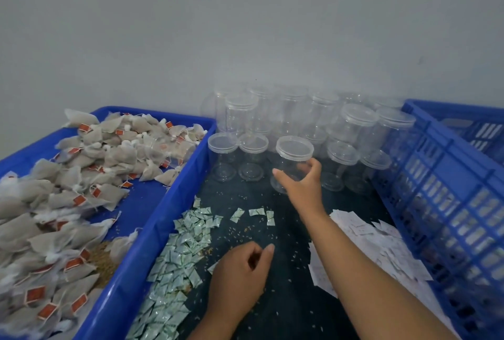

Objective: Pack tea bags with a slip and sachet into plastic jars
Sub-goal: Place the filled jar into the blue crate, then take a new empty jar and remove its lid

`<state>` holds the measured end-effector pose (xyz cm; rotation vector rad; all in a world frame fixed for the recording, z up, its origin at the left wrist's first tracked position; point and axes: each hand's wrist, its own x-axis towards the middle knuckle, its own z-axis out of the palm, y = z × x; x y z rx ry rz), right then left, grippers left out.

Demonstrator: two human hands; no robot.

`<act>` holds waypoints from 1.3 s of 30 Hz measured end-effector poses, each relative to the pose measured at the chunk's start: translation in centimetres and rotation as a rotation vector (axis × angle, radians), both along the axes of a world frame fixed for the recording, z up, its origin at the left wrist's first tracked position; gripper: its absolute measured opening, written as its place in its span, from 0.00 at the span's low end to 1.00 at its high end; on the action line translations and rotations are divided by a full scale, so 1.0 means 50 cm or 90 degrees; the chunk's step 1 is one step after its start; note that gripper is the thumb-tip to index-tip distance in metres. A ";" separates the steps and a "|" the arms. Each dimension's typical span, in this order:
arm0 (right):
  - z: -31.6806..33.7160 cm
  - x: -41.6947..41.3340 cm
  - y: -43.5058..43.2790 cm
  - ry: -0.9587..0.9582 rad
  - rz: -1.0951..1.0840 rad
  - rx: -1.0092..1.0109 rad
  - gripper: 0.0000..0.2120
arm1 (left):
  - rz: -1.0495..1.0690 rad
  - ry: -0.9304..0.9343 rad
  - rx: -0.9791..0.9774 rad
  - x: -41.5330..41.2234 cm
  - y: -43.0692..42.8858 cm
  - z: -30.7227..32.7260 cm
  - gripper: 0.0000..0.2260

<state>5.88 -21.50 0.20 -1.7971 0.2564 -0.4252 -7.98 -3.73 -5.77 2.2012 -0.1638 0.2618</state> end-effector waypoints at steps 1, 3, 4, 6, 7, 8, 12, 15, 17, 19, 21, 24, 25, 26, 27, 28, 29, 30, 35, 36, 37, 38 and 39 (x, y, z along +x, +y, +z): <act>0.004 -0.044 0.001 -0.024 0.015 0.013 0.40 | 0.002 0.005 -0.007 0.000 0.000 0.002 0.26; 0.005 -0.137 0.006 -0.042 0.046 0.050 0.35 | 0.007 0.023 -0.043 -0.001 -0.001 0.003 0.27; -0.001 -0.183 0.009 -0.044 0.059 0.080 0.35 | 0.013 0.035 -0.068 -0.003 -0.001 0.004 0.27; -0.025 -0.266 0.017 -0.041 0.081 0.120 0.36 | 0.026 0.056 -0.113 -0.004 -0.003 0.010 0.27; -0.041 -0.303 0.020 -0.038 0.093 0.122 0.35 | 0.029 0.063 -0.126 -0.004 -0.003 0.012 0.29; -0.059 -0.335 0.023 -0.037 0.108 0.115 0.35 | 0.028 0.066 -0.132 -0.003 -0.002 0.011 0.29; -0.103 -0.410 0.020 -0.045 0.135 0.048 0.42 | 0.005 0.056 -0.196 -0.006 -0.003 0.007 0.25; -0.106 -0.417 0.015 -0.088 0.135 -0.020 0.44 | 0.022 0.082 -0.321 -0.009 -0.016 0.047 0.27; -0.104 -0.416 0.018 -0.105 0.128 -0.033 0.45 | 0.014 0.080 -0.361 -0.009 -0.014 0.096 0.24; -0.101 -0.416 0.021 -0.126 0.117 -0.037 0.45 | -0.076 -0.005 -0.278 -0.016 0.002 0.155 0.18; -0.096 -0.419 0.022 -0.150 0.134 -0.020 0.43 | -0.223 -0.050 -0.144 -0.033 0.017 0.209 0.25; -0.100 -0.423 0.021 -0.183 0.200 0.014 0.40 | -0.352 -0.112 0.147 -0.063 0.016 0.256 0.35; -0.102 -0.424 0.020 -0.177 0.223 0.019 0.41 | -0.345 -0.137 0.233 -0.073 0.009 0.260 0.34; -0.104 -0.423 0.019 -0.161 0.236 0.013 0.44 | -0.319 -0.158 0.294 -0.081 0.003 0.261 0.34; -0.104 -0.423 0.019 -0.139 0.237 -0.007 0.46 | -0.279 -0.169 0.339 -0.089 -0.004 0.260 0.33; -0.103 -0.423 0.019 -0.123 0.223 -0.044 0.47 | -0.235 -0.169 0.367 -0.096 -0.010 0.257 0.33; -0.101 -0.422 0.020 -0.125 0.198 -0.092 0.46 | -0.190 -0.165 0.375 -0.102 -0.017 0.251 0.32; -0.099 -0.421 0.021 -0.143 0.168 -0.144 0.44 | -0.142 -0.161 0.377 -0.108 -0.023 0.246 0.32; -0.108 -0.409 0.032 -0.302 0.034 -0.361 0.35 | 0.045 -0.030 0.364 -0.117 -0.030 0.225 0.34; -0.112 -0.405 0.033 -0.328 0.023 -0.383 0.34 | 0.046 0.006 0.364 -0.116 -0.026 0.225 0.34; -0.114 -0.401 0.034 -0.349 0.021 -0.401 0.33 | 0.040 0.042 0.357 -0.115 -0.018 0.227 0.34; -0.116 -0.400 0.036 -0.361 0.024 -0.418 0.33 | 0.034 0.079 0.330 -0.110 -0.010 0.230 0.34; -0.117 -0.398 0.036 -0.363 0.020 -0.435 0.34 | 0.022 0.135 0.264 -0.102 0.002 0.234 0.32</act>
